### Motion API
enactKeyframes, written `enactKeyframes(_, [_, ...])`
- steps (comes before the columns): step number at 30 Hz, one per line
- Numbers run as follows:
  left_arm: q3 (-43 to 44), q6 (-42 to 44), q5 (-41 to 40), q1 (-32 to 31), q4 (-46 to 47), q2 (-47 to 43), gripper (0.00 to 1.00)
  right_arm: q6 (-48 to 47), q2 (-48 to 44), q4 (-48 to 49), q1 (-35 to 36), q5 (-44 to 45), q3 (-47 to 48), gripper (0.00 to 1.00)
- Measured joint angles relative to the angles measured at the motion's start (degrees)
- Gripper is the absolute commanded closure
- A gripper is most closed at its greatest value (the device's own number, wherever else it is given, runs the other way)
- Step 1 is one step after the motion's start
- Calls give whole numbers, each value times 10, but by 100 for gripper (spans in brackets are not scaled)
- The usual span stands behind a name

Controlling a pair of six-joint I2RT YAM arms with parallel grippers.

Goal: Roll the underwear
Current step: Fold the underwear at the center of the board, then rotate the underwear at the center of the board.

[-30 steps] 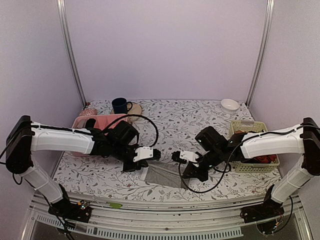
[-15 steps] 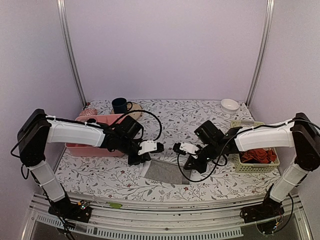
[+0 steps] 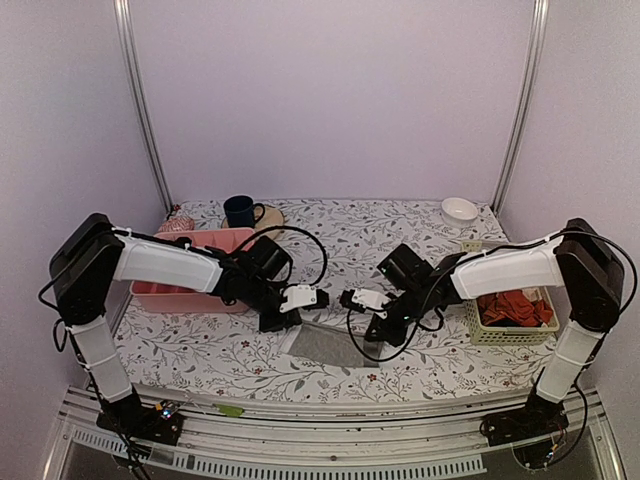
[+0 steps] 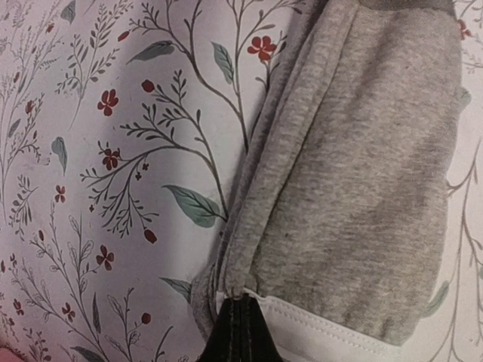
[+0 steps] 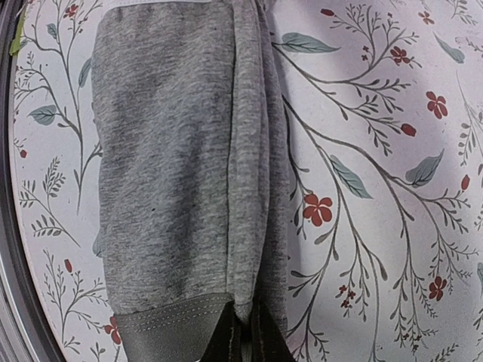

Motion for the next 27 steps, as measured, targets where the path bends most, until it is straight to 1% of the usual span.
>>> enactKeyframes(4, [1, -10, -5, 1, 0, -2, 77, 7, -3, -6, -1, 7, 3, 70])
enactKeyframes(8, [1, -29, -11, 8, -5, -23, 68, 21, -26, -22, -10, 10, 3, 57])
enactKeyframes(14, [0, -64, -25, 16, -7, -89, 62, 52, -66, -35, -28, 6, 23, 54])
enactKeyframes(15, [-2, -72, -31, 16, -4, -101, 50, 58, -67, -35, -30, 3, 28, 53])
enactKeyframes(16, [-5, -82, -34, 17, -1, -115, 46, 63, -68, -35, -30, -3, 32, 52])
enactKeyframes(17, [-10, -90, -39, 17, 3, -127, 39, 68, -68, -36, -32, -11, 34, 52])
enactKeyframes(18, [-16, -99, -45, 18, 7, -142, 21, 72, -67, -40, -33, -21, 35, 52])
enactKeyframes(19, [-26, -111, -49, 19, 15, -161, 6, 77, -66, -45, -33, -31, 37, 52])
enactKeyframes(20, [-37, -124, -54, 20, 25, -183, 4, 80, -64, -49, -33, -42, 39, 53])
enactKeyframes(22, [-66, -155, -64, 22, 60, -234, 4, 84, -57, -55, -33, -59, 42, 56])
enactKeyframes(27, [-145, -235, -120, 24, 168, -354, 4, 87, -17, -67, -33, -72, 51, 57])
